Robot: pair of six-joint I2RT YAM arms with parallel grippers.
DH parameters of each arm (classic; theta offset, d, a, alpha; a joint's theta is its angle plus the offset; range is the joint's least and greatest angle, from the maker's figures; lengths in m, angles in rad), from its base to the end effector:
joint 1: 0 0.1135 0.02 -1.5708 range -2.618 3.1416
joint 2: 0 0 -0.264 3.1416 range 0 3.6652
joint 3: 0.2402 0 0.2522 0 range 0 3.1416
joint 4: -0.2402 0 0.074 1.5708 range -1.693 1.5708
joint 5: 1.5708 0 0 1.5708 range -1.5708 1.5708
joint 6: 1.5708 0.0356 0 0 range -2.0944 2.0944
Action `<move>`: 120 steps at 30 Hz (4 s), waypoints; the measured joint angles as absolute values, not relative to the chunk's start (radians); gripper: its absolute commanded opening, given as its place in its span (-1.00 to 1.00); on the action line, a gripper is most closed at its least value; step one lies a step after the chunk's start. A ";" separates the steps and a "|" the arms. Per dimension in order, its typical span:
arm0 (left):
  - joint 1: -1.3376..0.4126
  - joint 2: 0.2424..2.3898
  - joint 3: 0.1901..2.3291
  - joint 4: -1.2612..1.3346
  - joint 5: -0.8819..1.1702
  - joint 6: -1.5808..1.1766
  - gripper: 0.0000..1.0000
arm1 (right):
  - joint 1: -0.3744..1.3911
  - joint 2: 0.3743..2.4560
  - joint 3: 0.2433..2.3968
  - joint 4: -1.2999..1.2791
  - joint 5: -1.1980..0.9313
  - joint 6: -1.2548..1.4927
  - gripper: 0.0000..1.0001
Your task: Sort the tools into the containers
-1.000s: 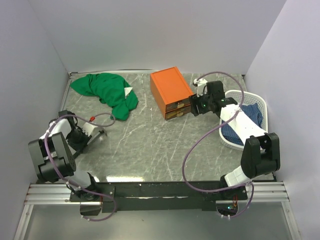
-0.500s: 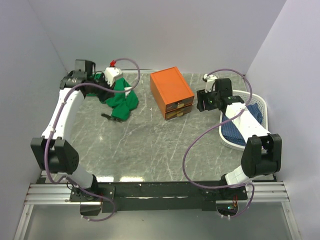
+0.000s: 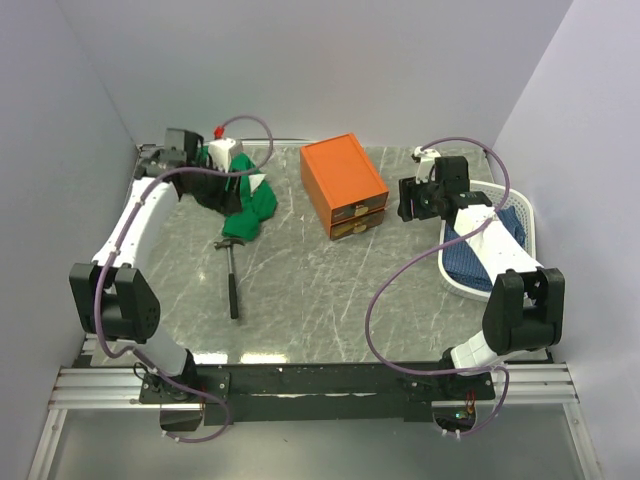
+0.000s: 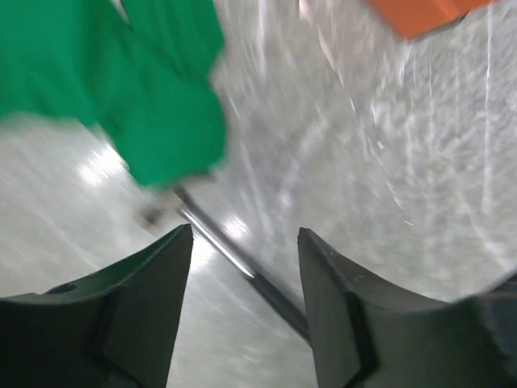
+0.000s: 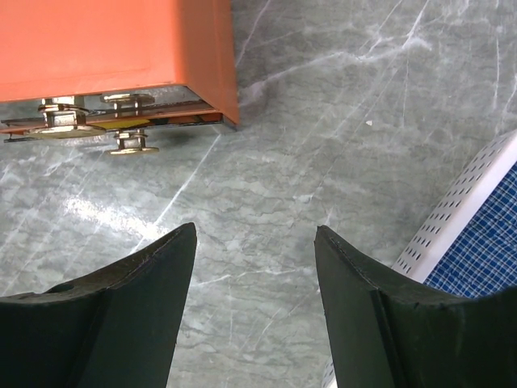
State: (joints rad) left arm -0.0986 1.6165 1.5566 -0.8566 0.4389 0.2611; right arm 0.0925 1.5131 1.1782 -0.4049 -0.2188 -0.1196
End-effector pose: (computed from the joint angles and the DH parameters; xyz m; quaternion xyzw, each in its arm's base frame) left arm 0.3417 -0.0490 0.3382 0.2342 0.8968 -0.1800 0.3293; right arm 0.3340 0.0387 0.2799 -0.1401 0.8997 0.0944 0.4026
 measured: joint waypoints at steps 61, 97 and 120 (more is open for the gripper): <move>-0.280 1.399 1.277 -0.680 0.189 -0.260 -0.98 | 0.093 1.555 1.213 -0.405 -0.225 -0.131 0.36; -0.446 2.260 2.274 -0.345 0.509 -0.607 -0.99 | 0.092 1.527 1.176 -0.381 -0.181 -0.128 0.36; -0.431 2.412 2.333 -0.296 0.505 -0.660 -0.99 | 0.086 1.530 1.156 -0.375 -0.177 -0.126 0.37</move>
State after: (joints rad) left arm -0.4309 2.4119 2.3325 -0.2962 0.5049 -0.6601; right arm 0.0856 1.5295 1.1557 -0.3752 -0.1772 -0.1265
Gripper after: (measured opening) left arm 0.067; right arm 0.683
